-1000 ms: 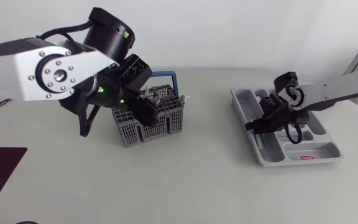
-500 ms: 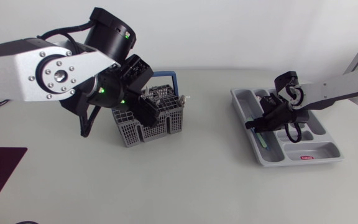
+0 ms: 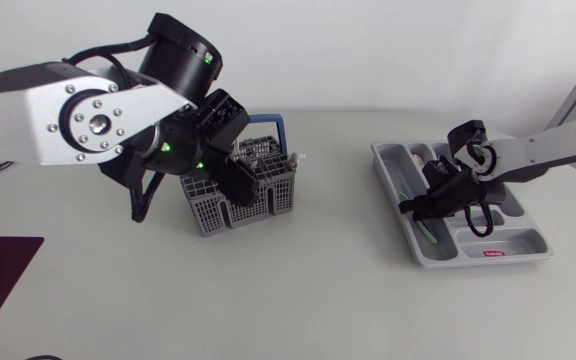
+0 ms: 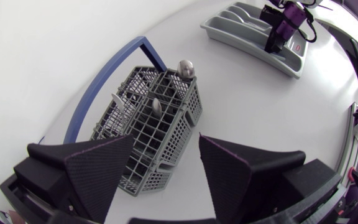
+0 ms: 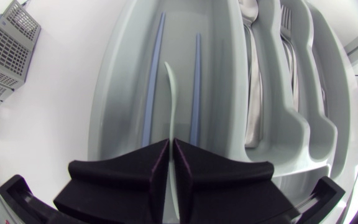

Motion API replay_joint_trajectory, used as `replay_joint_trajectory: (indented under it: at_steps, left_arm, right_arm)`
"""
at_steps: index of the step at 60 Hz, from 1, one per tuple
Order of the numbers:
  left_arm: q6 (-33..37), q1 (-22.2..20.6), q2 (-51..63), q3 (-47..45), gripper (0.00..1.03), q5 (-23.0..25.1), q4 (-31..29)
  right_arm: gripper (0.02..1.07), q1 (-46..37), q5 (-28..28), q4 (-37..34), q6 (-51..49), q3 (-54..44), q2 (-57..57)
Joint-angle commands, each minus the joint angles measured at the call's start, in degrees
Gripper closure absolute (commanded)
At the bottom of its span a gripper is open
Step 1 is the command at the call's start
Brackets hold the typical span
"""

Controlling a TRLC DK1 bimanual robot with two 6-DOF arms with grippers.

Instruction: Unload the cutlery basket into the drawer organizer.

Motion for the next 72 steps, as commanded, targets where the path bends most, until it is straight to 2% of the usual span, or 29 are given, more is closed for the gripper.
replay_joint_trajectory:
  at_steps: [1, 20, 32, 42, 53, 59, 72]
  left_arm:
    - [0.4, -0.5, -0.2, -1.2, 0.14, -0.5, 0.2]
    - [0.4, -0.7, -0.4, -1.3, 0.14, -0.7, -0.1]
    - [0.3, -0.9, -0.8, -1.2, 0.14, -0.9, -0.5]
    - [0.6, -0.6, -1.6, -1.3, 0.14, -0.9, -0.9]
    - [0.7, -0.3, -1.8, -1.4, 0.14, -0.9, -0.9]
    - [0.7, -0.4, -1.8, -1.3, 0.14, -0.9, -0.9]
    - [0.7, -0.1, -1.9, -1.5, 0.14, -0.9, -0.9]
  right_arm:
    - [0.97, -0.1, -0.1, -1.7, -0.6, -2.4, -0.6]
    - [0.97, 1.2, -0.6, -4.1, -1.2, -5.3, -10.7]
    - [0.97, 0.5, -4.8, -8.2, -7.8, -6.9, -20.2]
    - [0.97, -8.6, -11.6, -17.0, -24.5, -4.3, -22.8]
    - [0.97, -18.7, -14.2, -23.5, -46.3, -3.2, -20.9]
    - [0.97, -22.9, -14.3, -24.5, -57.4, -3.9, -19.5]
    - [0.97, -29.4, -14.2, -25.0, -74.4, -3.0, -14.2]
